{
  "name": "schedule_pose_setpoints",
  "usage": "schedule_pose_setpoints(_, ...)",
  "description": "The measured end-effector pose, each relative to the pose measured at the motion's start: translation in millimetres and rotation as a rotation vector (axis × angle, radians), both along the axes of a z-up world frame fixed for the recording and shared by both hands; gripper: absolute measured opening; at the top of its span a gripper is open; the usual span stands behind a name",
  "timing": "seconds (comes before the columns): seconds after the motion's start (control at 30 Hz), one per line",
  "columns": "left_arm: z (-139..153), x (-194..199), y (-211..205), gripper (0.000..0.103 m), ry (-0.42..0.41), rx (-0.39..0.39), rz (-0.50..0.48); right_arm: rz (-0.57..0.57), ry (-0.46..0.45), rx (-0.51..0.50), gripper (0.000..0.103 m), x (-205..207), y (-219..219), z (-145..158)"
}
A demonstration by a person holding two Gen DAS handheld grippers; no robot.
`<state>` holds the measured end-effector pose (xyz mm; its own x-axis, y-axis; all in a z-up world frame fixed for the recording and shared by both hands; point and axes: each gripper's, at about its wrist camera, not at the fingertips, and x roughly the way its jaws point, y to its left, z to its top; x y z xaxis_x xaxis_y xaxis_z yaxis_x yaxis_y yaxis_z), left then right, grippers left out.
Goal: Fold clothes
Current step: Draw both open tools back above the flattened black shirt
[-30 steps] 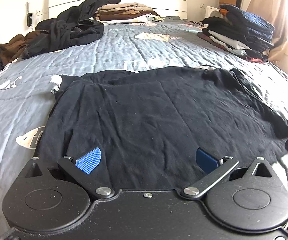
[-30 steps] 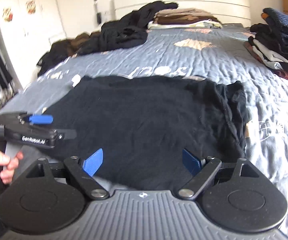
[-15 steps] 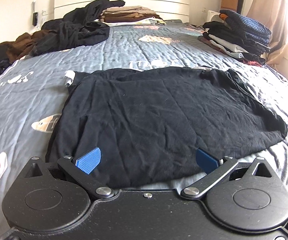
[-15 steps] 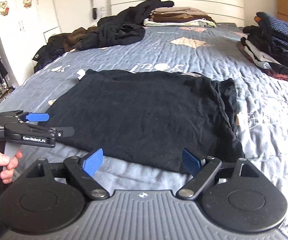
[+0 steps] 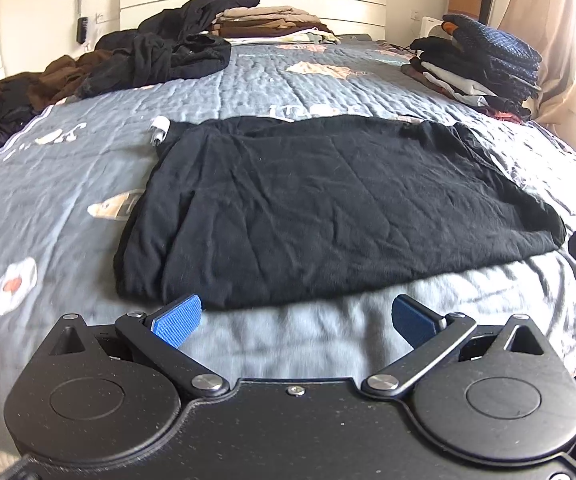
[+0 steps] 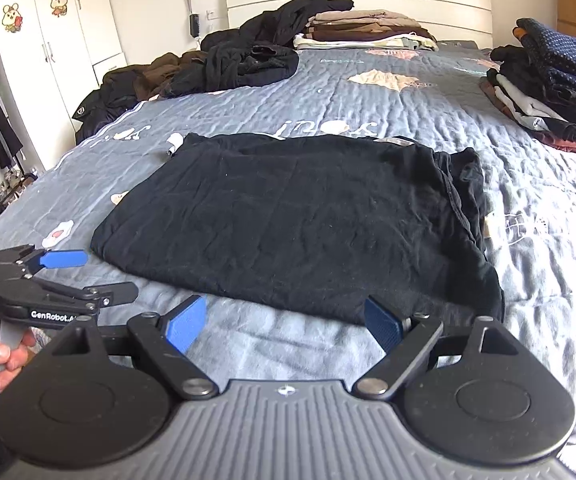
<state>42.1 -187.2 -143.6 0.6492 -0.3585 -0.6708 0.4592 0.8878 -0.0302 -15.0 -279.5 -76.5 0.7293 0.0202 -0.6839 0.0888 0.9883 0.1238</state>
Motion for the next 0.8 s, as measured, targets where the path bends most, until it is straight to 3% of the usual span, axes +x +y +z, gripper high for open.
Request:
schedule_pose_setpoints(0.23,-6.0,-2.8,19.6,0.103,0.038,-0.043,0.049,0.027,0.019,-0.014,0.086,-4.8,9.8,-3.1)
schedule_pose_setpoints(0.43,23.5,-6.7,25.9,0.103,0.02,-0.016,0.087,0.01,0.025,0.002,0.086,-3.0,7.3,0.1)
schedule_pose_setpoints(0.8,87.2,-0.6,27.0,0.103,-0.079,0.019,0.077,0.011,-0.051,-0.008,0.086,9.9,8.5,34.5)
